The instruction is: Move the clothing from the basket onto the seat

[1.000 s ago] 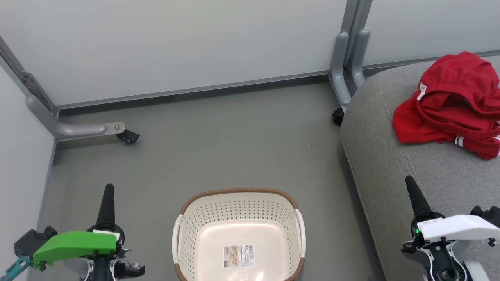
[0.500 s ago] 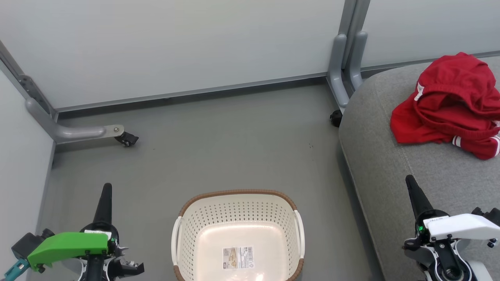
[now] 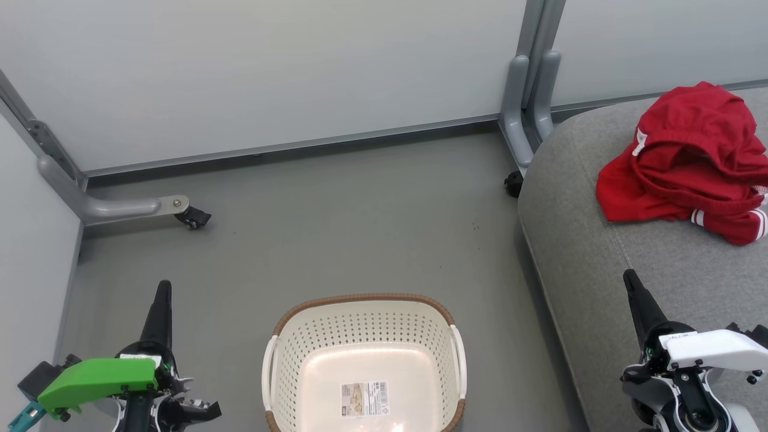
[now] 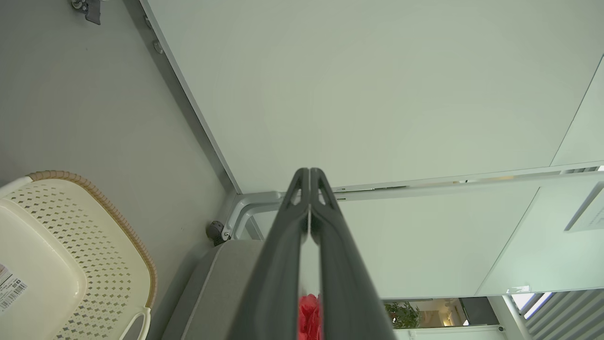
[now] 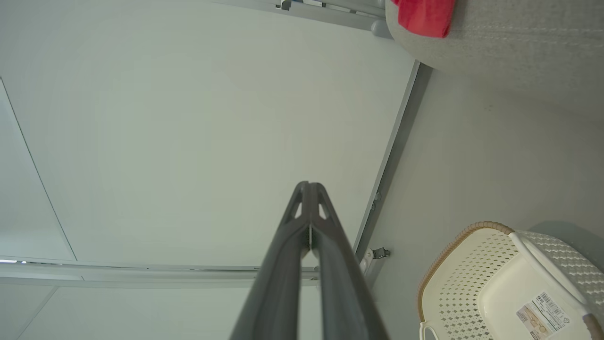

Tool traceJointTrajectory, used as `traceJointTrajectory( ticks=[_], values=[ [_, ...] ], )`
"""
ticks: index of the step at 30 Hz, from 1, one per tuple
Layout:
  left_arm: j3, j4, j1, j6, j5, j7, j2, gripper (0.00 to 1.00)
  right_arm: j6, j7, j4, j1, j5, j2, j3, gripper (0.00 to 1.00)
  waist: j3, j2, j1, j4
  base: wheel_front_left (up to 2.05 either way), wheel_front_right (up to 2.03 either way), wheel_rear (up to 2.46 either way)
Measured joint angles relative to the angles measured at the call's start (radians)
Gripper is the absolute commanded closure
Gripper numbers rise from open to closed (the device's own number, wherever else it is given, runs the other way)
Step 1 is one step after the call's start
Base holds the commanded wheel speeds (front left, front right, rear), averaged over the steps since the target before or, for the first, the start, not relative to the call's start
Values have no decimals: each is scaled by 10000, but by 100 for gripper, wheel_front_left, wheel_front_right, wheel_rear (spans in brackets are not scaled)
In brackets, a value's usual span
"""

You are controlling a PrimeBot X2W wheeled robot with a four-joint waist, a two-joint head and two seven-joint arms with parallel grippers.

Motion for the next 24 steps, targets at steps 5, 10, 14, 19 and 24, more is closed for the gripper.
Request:
traceJointTrajectory(
  ticks=[5, 10, 14, 19, 24],
  values=[
    [38, -2, -16, -2, -324, 88, 2, 100, 0, 86, 27, -12, 351, 2, -33, 100, -25, 0, 0, -19, 0, 0, 0],
    [77, -4, -38, -29, -685, 184, 2, 100, 0, 180, 48, -49, 688, 2, -63, 100, -50, 0, 0, -40, 0, 0, 0],
    [109, -4, -50, -31, -934, 249, 2, 100, 0, 265, 73, -66, 965, 2, -88, 100, -70, 0, 0, -55, 0, 0, 0],
    [132, -8, -78, -33, -1175, 291, 4, 100, 0, 347, 84, -79, 1160, 4, -113, 100, -86, 0, 0, -68, 0, 0, 0],
    [134, -8, -78, -33, -1175, 291, 4, 100, 0, 349, 86, -81, 1160, 6, -125, 100, -86, 0, 0, -68, 0, 0, 0]
  ],
)
